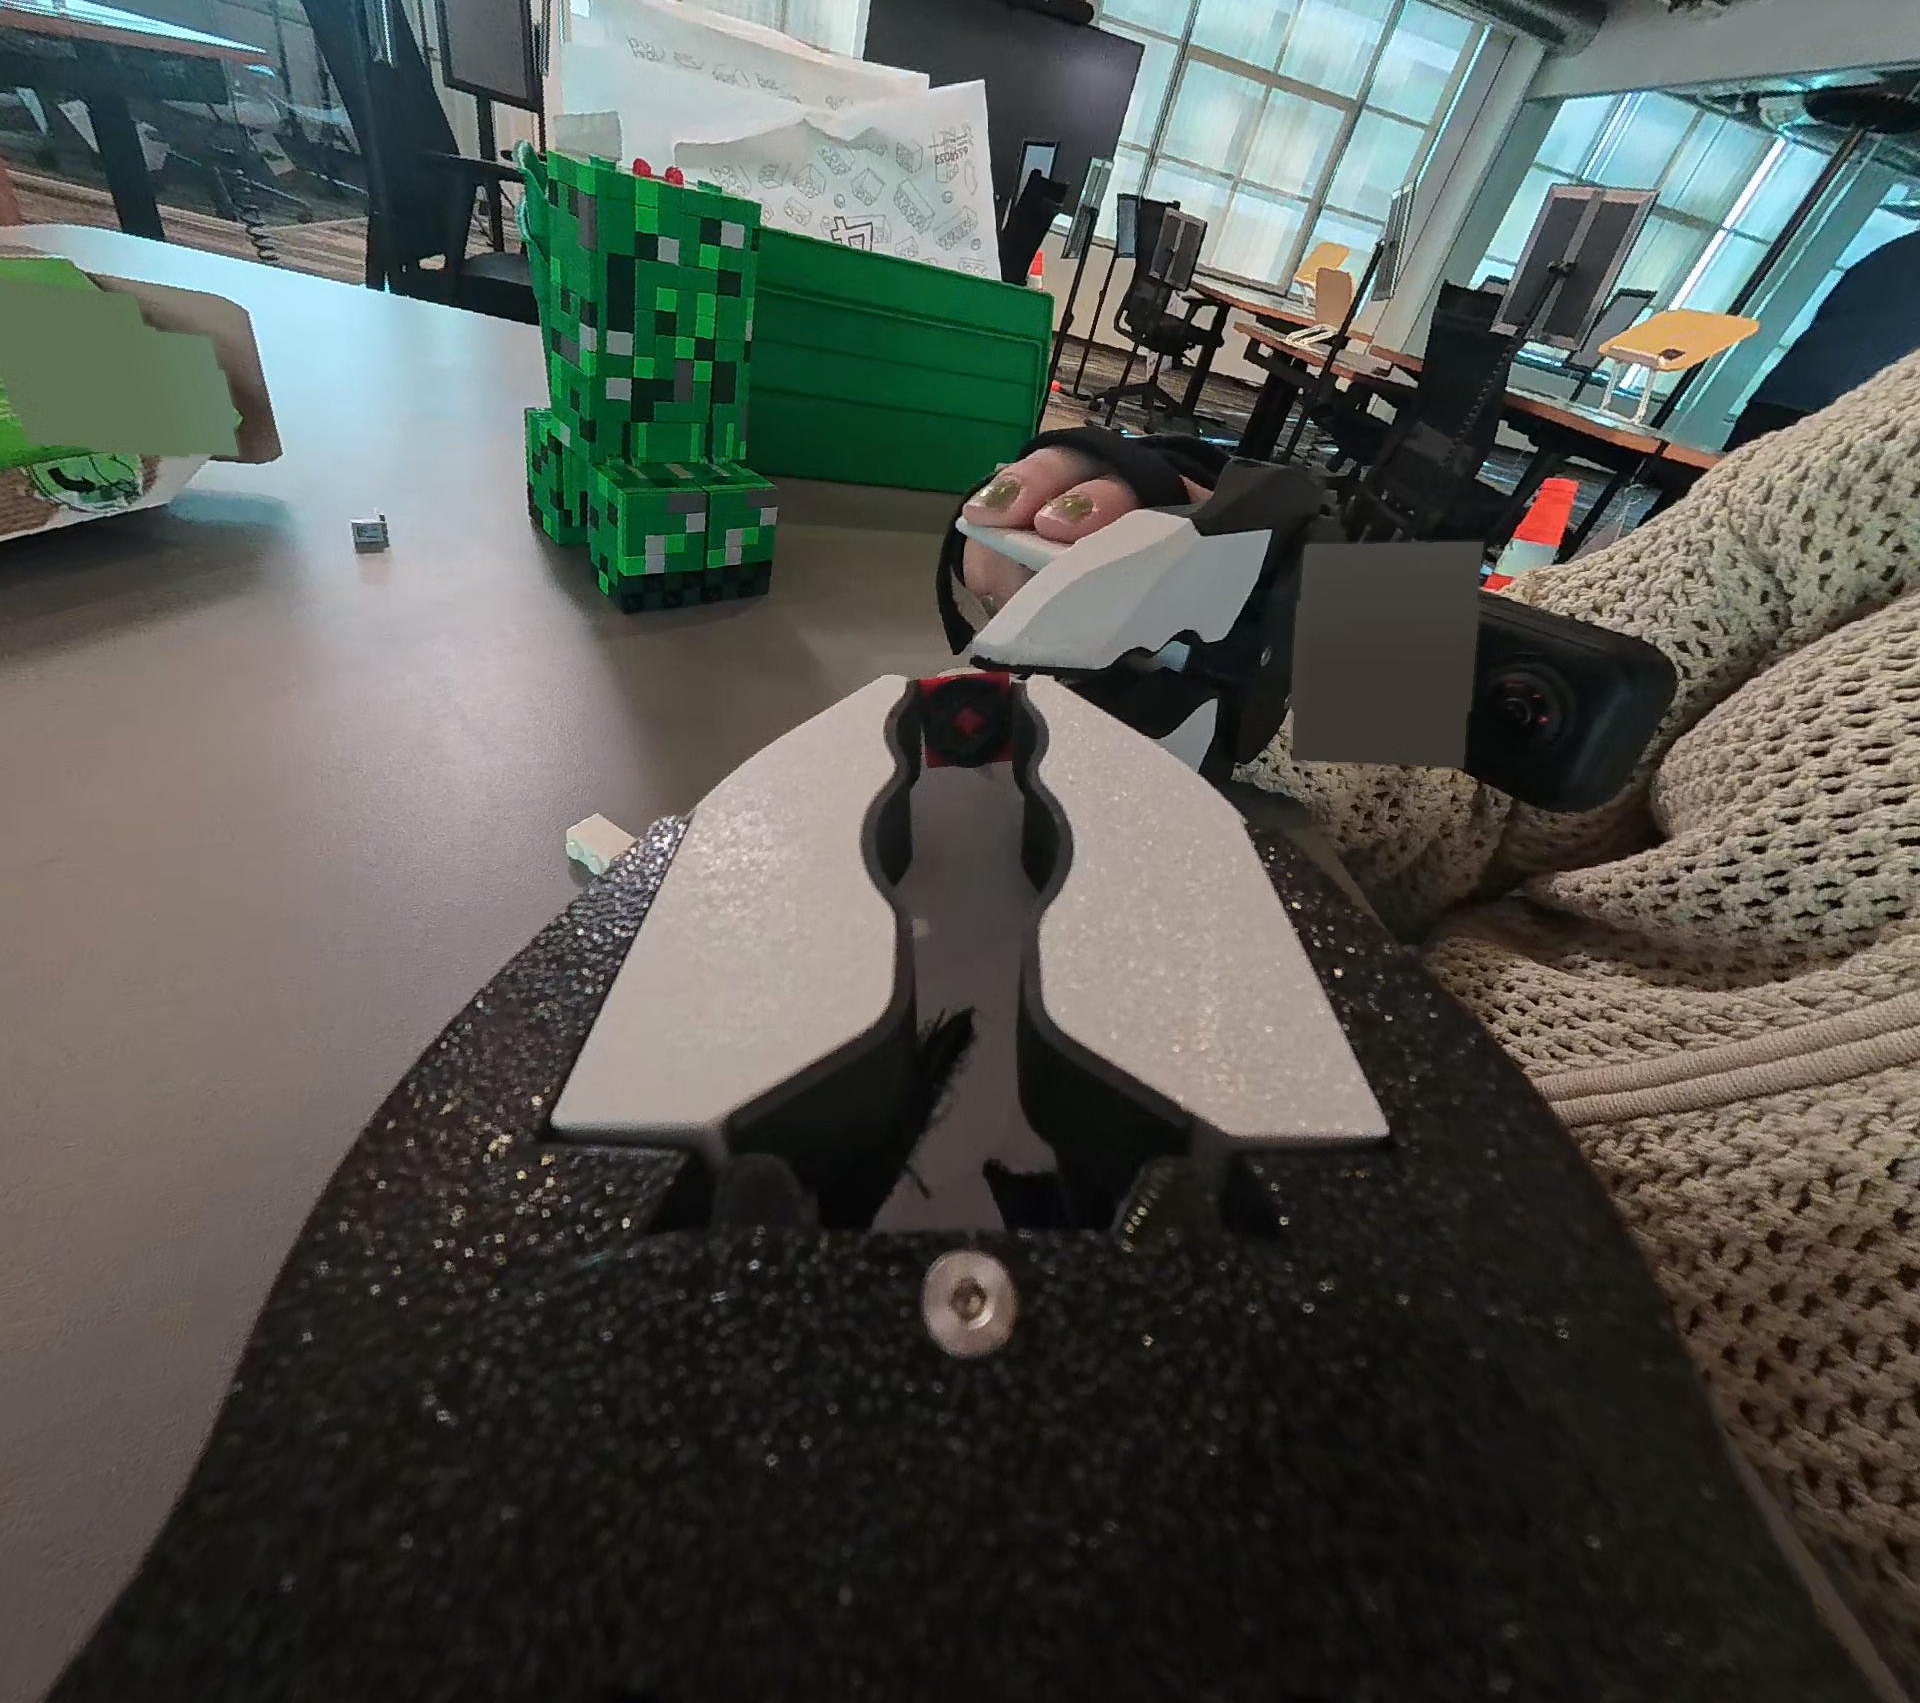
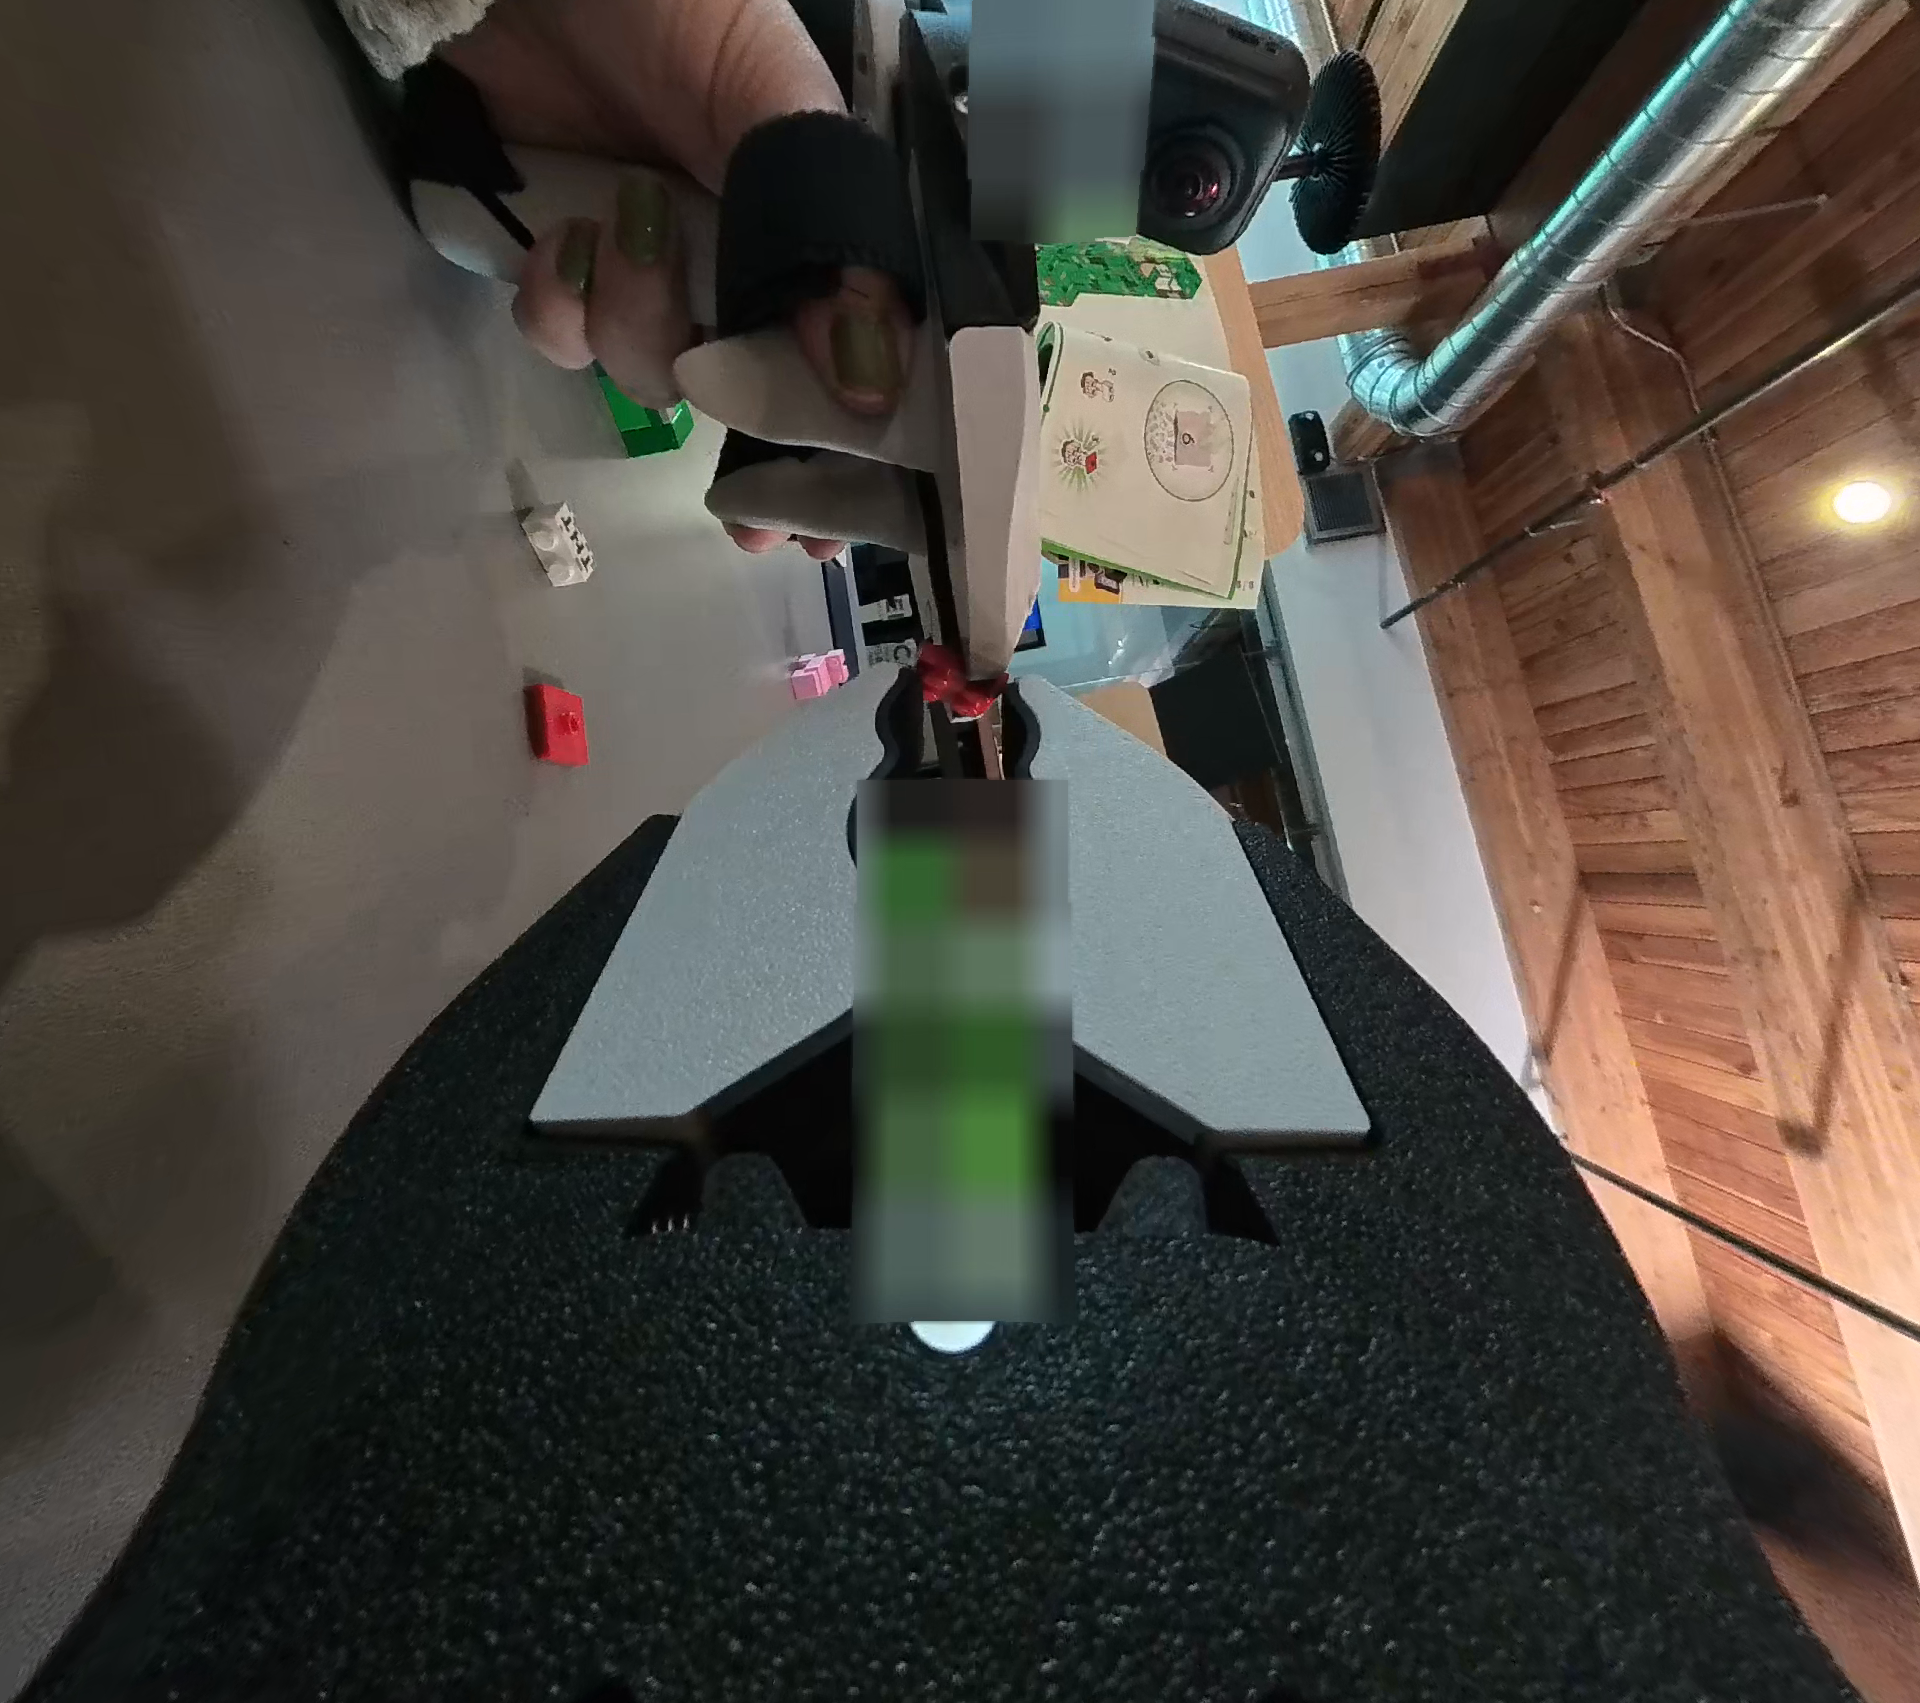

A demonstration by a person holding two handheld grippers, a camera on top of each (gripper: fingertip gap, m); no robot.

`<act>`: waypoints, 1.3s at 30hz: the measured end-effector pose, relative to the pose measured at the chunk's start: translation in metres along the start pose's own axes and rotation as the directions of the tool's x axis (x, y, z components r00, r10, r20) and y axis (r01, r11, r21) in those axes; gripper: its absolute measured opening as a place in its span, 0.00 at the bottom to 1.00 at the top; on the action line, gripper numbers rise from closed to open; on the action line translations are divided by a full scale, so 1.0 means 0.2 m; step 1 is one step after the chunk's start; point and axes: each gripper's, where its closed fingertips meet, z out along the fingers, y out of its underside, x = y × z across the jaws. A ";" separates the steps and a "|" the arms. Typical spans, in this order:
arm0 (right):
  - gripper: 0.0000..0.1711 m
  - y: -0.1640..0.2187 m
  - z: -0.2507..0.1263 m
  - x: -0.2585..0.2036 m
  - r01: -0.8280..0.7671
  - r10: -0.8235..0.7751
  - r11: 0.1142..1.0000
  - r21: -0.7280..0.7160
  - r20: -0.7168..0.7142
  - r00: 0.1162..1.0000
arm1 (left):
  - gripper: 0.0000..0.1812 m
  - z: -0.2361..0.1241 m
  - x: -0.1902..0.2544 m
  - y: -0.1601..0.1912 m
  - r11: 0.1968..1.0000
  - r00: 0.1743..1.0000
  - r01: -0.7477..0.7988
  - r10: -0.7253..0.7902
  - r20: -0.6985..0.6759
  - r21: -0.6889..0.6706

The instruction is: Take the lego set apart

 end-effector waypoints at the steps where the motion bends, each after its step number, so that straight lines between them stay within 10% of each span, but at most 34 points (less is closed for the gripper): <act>1: 0.08 0.00 0.00 0.00 0.001 -0.001 1.000 -0.001 0.000 1.000 | 0.09 0.00 0.00 0.00 1.000 1.000 0.000 0.000 0.000 0.000; 20: 0.09 -0.01 0.00 -0.01 -0.262 0.260 0.965 0.025 0.059 0.964 | 0.08 -0.01 -0.01 0.00 1.000 1.000 0.004 -0.004 0.010 0.009; 26: 0.13 0.02 -0.03 0.00 -0.674 0.643 0.735 0.077 0.237 0.729 | 0.08 -0.05 -0.02 -0.10 0.989 0.999 -0.017 0.012 0.033 0.147; 39: 0.13 0.05 0.10 0.04 -0.832 0.773 0.536 0.142 0.314 0.551 | 0.08 -0.25 -0.26 -0.20 0.928 0.825 -0.322 0.177 0.537 0.189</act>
